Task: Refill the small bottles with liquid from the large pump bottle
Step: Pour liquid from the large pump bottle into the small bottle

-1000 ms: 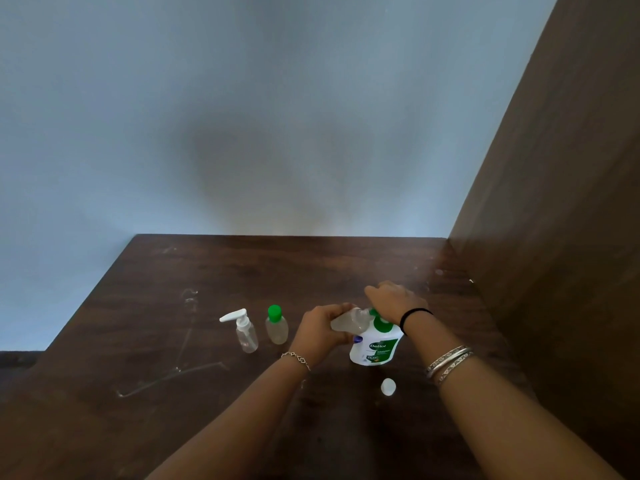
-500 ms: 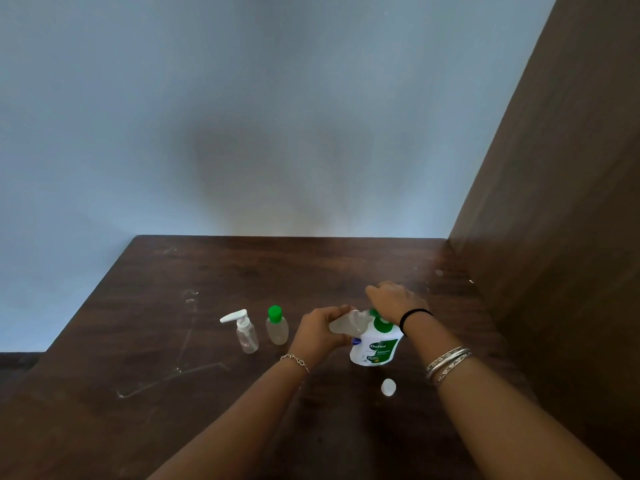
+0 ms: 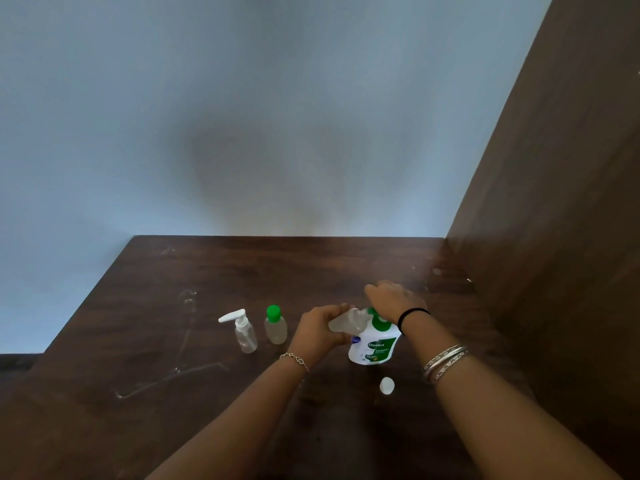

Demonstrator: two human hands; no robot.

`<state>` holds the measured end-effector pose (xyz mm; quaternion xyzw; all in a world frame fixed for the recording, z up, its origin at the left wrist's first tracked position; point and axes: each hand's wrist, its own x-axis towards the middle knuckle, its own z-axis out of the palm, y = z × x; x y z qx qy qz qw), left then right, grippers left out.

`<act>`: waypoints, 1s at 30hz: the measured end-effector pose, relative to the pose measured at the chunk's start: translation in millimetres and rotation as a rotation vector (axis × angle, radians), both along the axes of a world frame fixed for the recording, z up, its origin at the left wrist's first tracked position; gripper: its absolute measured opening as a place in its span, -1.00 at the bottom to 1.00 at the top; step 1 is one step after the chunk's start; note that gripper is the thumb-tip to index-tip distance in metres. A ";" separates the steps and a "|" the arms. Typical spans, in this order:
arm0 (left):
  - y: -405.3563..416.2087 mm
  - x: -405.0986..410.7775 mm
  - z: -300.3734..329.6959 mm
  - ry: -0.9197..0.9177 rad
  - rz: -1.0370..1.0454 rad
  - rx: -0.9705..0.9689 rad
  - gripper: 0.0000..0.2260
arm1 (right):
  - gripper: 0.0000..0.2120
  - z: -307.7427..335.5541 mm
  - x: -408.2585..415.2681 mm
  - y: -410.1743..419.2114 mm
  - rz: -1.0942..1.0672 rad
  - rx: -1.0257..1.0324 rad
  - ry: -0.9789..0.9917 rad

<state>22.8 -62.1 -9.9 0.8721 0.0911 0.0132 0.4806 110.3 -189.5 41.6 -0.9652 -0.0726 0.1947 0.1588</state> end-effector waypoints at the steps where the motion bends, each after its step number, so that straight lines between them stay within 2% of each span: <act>1: 0.1 0.2 -0.6 0.004 0.002 0.001 -0.45 | -0.64 -1.2 -0.6 0.1 -0.003 0.004 0.005; 30: 4.5 0.1 -8.9 -0.022 0.020 -0.036 -0.47 | -0.63 -3.2 2.1 2.1 0.016 -0.033 -0.028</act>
